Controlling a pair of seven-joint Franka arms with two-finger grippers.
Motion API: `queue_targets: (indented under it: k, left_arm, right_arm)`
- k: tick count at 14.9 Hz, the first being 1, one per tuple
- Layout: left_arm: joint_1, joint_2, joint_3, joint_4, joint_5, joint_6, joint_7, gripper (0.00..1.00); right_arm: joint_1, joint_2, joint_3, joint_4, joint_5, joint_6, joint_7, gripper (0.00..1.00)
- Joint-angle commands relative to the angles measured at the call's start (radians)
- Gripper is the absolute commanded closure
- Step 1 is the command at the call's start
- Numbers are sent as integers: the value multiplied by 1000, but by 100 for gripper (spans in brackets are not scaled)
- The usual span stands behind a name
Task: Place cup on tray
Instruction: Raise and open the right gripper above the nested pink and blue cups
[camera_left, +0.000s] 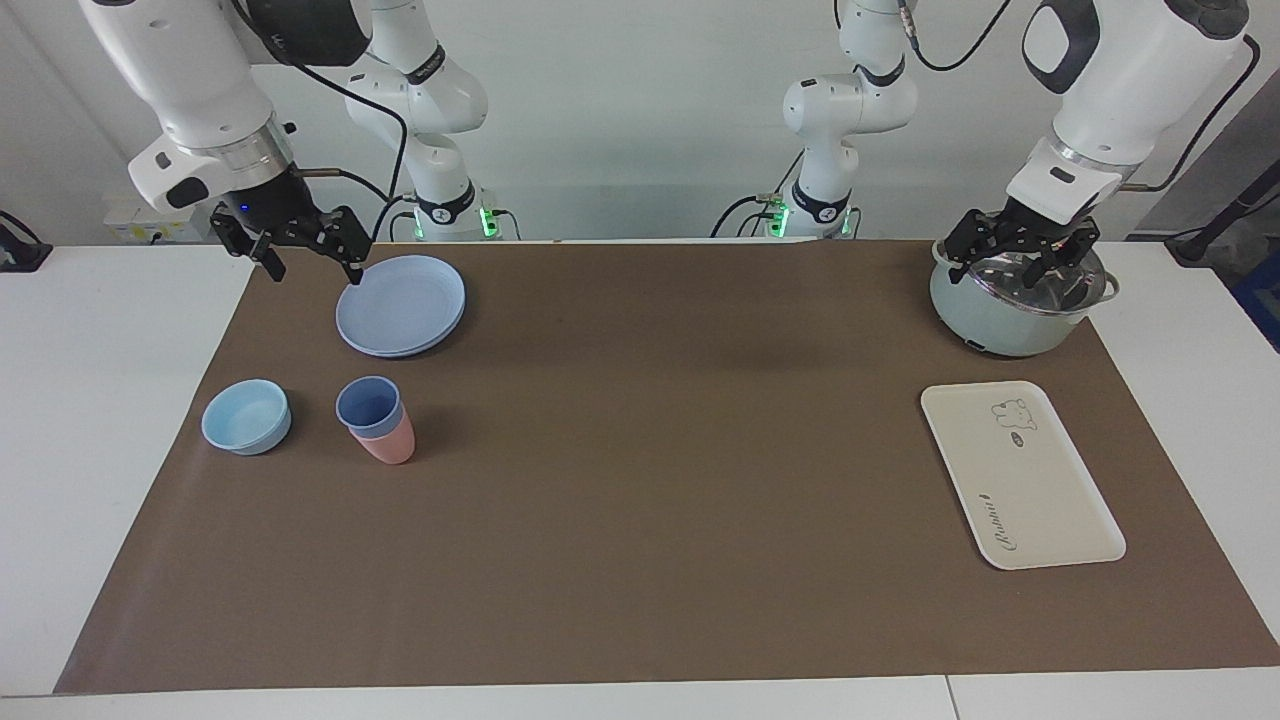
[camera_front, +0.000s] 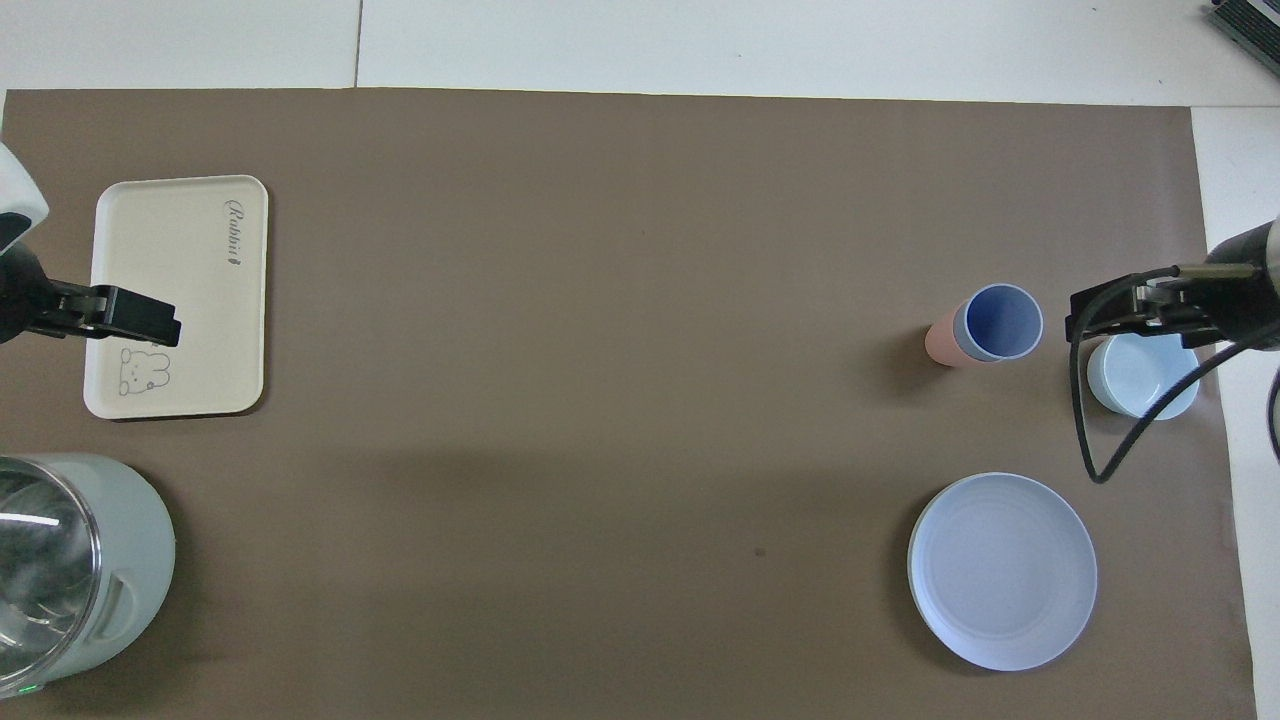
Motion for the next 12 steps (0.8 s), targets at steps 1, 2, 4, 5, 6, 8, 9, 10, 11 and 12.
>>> queue_targets:
  k: [1,2,4,5,6,8,9,10,11,12]
  left_arm:
    - [-2,-52,0,-65,2,27,-12,0]
    - [-2,-52,0,-64,2,20,-10,0]
    - [-2,-51,0,-62,4,19,-10,0]
    - [-4,-52,0,-64,4,20,-11,0]
    - [-4,-52,0,-65,4,20,-11,0]
    - [-4,-52,0,-67,5,28,-10,0]
    - [-4,-52,0,-67,5,23,-10,0]
    - [-4,-54,0,-67,5,20,-11,0]
    - [-5,-54,-2,-69,5,23,-11,0]
    - [-4,-54,0,-70,5,28,-11,0]
  right_arm:
    - [-10,-4,7,4,-3,-13,-9,0]
    - [-16,-4,7,4,0,-13,-7,0]
    - [-18,-4,7,4,2,-16,-12,0]
    - [-15,-4,7,4,2,-18,-13,0]
    - [-18,-4,6,4,2,-18,-18,0]
    - [-24,-4,1,-5,3,13,-1,12]
    - [-24,-3,-2,-5,3,34,29,14]
    - [-30,5,-3,-5,3,42,91,14]
    - [-36,17,-5,-3,3,56,169,14]
    - [-51,29,-5,-6,3,86,230,12]
